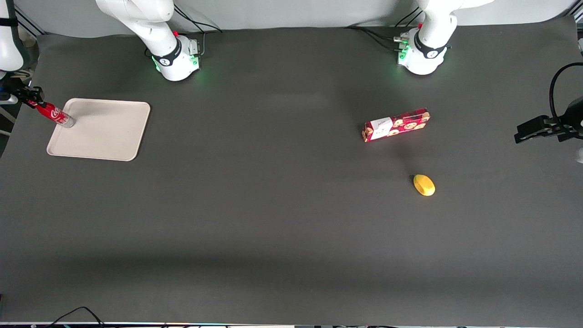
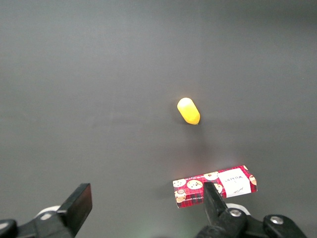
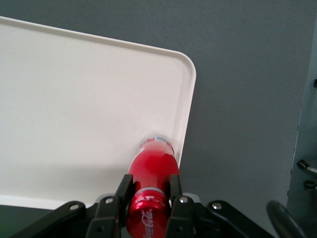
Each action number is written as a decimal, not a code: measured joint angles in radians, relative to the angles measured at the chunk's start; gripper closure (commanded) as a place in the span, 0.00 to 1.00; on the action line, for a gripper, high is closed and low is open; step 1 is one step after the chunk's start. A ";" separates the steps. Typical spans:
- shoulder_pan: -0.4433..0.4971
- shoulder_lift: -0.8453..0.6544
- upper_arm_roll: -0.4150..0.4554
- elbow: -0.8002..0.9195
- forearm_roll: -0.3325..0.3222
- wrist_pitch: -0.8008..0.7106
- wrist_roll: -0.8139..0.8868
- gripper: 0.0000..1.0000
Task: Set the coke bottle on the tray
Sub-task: 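Lower the bottle onto the tray's corner with the right gripper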
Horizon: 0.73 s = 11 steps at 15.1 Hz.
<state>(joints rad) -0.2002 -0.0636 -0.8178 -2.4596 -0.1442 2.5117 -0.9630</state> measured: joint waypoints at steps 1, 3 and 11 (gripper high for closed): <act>0.000 0.002 0.000 -0.002 0.000 0.001 0.000 1.00; 0.000 0.003 0.000 -0.003 0.000 0.001 0.000 0.37; 0.010 -0.006 0.002 0.004 0.001 0.005 -0.001 0.00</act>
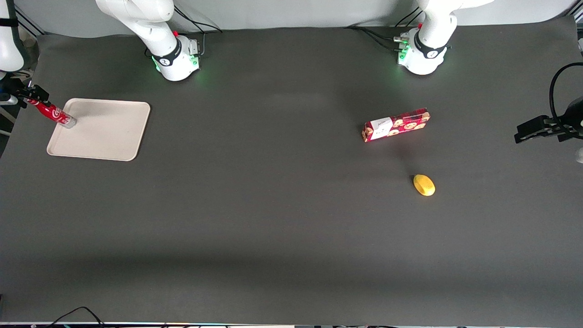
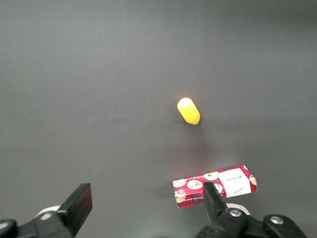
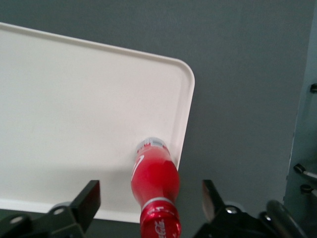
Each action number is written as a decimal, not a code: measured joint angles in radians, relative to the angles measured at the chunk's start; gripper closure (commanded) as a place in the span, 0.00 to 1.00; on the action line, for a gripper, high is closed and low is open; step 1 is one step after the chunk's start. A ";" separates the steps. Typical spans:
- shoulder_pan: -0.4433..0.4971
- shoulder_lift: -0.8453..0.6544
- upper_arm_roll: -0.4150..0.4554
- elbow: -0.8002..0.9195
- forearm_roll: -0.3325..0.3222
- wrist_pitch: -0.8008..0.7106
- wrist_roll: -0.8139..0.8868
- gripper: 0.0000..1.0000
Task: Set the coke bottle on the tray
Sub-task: 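Lower the bottle onto the tray's corner with the right gripper, then open the right gripper and raise it away from the bottle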
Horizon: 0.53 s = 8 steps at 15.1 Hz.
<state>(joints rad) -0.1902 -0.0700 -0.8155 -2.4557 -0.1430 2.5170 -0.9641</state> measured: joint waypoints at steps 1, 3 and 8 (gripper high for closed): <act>0.013 -0.010 0.002 0.008 0.001 -0.004 0.006 0.00; 0.055 -0.043 0.017 0.045 0.002 -0.053 0.066 0.00; 0.099 -0.095 0.291 0.273 0.002 -0.359 0.361 0.00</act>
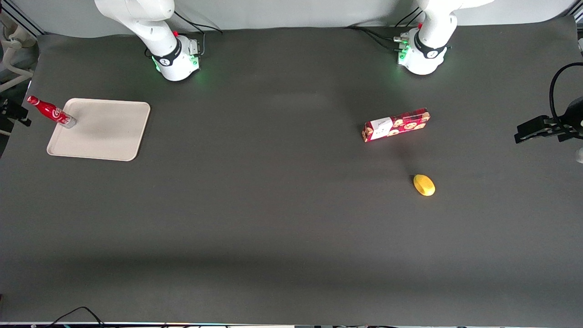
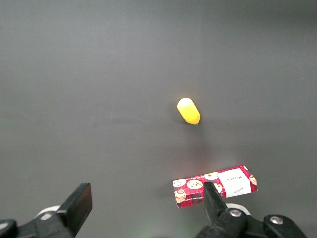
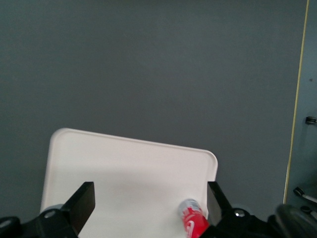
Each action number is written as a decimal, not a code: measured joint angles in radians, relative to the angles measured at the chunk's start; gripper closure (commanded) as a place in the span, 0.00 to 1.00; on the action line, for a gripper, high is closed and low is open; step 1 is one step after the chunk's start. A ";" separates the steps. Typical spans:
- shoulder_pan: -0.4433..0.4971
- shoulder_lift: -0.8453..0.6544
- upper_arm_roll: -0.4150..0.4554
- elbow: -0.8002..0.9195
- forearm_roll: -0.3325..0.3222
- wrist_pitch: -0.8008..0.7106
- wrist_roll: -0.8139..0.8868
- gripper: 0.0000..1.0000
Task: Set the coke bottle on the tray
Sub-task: 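Open the right gripper and raise it away from the bottle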
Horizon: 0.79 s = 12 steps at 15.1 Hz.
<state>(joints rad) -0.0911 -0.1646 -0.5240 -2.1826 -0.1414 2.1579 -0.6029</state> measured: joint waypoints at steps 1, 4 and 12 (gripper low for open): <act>0.003 0.000 0.072 0.051 0.000 -0.055 0.069 0.00; 0.009 0.006 0.272 0.179 0.001 -0.200 0.270 0.00; 0.015 0.020 0.578 0.423 0.141 -0.461 0.563 0.00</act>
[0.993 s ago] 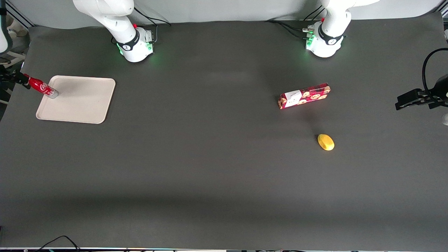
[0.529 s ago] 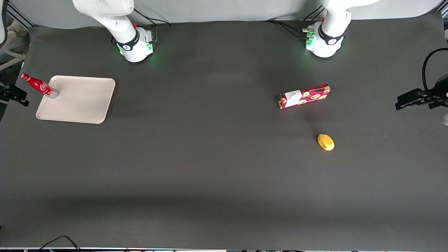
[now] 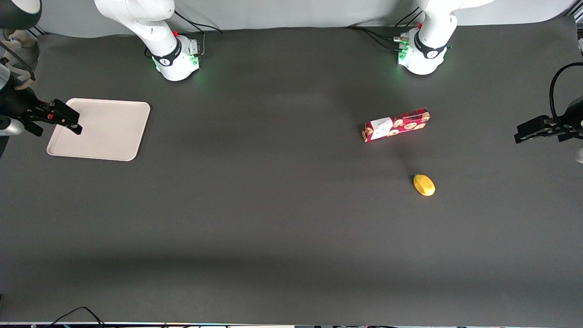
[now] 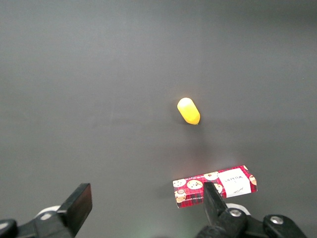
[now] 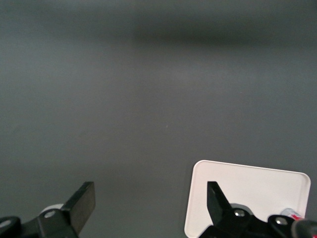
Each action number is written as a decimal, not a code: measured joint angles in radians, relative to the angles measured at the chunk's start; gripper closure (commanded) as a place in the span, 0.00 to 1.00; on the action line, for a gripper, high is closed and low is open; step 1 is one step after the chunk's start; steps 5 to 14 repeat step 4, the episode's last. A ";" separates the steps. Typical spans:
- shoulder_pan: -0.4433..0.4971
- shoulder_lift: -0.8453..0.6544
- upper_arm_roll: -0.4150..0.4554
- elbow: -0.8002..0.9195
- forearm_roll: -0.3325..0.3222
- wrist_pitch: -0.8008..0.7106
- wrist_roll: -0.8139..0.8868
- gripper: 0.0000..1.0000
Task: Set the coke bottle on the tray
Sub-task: 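Open the right gripper and raise it away from the bottle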
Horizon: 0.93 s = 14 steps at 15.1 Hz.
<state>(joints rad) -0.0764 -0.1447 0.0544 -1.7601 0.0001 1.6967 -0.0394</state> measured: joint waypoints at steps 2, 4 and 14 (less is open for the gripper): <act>-0.003 -0.010 -0.001 0.028 0.038 -0.030 0.000 0.00; -0.005 -0.015 -0.004 0.035 0.046 -0.033 0.000 0.00; -0.005 -0.015 -0.004 0.035 0.046 -0.033 0.000 0.00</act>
